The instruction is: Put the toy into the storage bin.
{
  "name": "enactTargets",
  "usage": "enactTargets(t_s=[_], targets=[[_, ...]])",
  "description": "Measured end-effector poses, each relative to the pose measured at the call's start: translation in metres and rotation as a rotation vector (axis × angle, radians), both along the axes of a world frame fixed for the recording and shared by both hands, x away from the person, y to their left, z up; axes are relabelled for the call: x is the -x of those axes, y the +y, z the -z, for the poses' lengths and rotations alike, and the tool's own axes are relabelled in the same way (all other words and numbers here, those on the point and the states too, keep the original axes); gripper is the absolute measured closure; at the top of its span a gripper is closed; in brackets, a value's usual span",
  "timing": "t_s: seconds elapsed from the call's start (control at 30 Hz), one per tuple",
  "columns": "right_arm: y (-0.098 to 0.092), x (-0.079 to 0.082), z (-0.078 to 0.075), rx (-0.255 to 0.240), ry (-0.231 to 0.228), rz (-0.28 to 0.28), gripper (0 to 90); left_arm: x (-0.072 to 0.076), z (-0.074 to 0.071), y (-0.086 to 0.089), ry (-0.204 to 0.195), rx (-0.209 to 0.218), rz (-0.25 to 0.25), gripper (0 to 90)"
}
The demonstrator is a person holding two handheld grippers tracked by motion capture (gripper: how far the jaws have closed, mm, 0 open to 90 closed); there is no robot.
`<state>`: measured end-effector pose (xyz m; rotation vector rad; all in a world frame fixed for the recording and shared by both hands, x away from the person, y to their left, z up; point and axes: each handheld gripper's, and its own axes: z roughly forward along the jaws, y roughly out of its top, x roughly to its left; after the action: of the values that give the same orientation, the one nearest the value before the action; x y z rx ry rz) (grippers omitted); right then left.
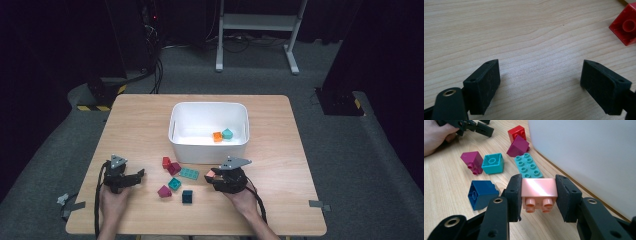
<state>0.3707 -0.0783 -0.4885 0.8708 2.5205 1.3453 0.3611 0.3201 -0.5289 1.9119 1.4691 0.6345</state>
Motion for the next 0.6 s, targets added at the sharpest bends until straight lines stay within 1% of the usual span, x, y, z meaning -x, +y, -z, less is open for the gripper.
enactTargets(t_s=[0.27,0.37,0.6], targets=[[-0.0036,-0.0008,-0.0020,0.006,0.004,0.004,58.8,0.0000,0.0000,0.0000,0.000,0.000,0.000,16.4],[-0.0059,-0.0019,-0.0037,-0.001,0.006,0.010,58.8,0.0000,0.0000,0.0000,0.000,0.000,0.000,16.4],[-0.0091,-0.0020,-0.0094,-0.004,-0.004,0.009,58.8,0.0000,0.0000,0.0000,0.000,0.001,0.000,16.4]])
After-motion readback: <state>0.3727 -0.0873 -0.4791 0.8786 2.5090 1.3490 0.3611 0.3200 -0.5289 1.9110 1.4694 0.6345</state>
